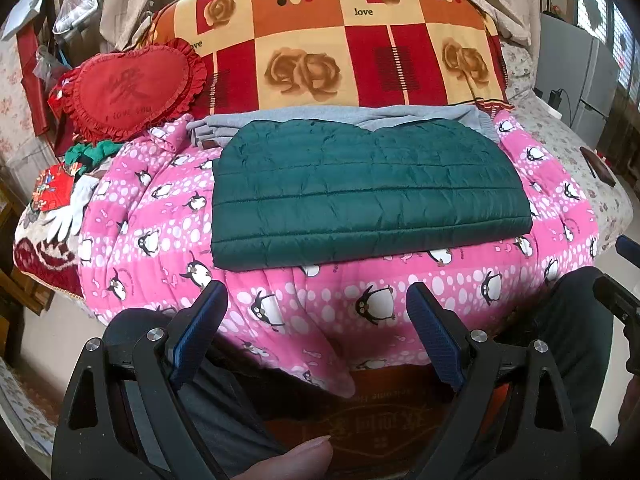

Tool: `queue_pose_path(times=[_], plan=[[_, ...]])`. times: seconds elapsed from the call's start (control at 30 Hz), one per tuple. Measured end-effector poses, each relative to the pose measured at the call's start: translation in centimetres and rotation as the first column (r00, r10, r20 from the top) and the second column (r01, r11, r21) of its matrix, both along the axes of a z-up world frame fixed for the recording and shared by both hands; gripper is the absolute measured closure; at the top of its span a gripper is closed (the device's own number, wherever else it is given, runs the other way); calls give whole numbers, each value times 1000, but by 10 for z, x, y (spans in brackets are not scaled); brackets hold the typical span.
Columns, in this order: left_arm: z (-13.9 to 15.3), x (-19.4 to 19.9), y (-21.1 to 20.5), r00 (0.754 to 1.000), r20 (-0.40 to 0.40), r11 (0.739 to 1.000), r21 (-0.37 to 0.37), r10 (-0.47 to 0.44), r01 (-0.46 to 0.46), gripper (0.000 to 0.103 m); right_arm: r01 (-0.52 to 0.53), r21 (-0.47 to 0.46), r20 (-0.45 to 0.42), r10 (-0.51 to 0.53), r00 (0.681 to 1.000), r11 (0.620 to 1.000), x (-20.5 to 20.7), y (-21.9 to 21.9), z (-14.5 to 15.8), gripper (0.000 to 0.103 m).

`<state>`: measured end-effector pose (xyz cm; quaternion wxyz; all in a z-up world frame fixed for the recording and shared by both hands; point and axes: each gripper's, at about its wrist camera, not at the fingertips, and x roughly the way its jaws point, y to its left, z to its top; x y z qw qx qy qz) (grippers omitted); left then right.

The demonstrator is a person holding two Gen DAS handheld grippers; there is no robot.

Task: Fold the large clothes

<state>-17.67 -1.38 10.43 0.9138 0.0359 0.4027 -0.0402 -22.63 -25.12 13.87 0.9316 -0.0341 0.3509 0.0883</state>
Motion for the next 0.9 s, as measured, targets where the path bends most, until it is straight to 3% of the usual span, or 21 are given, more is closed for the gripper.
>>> queue_pose_path(times=[0.9], plan=[[-12,-1,-5,1000,-13,1000,-15,7,-7,12,-9,1,-7,9,1000,1000,3,1,-5,15]])
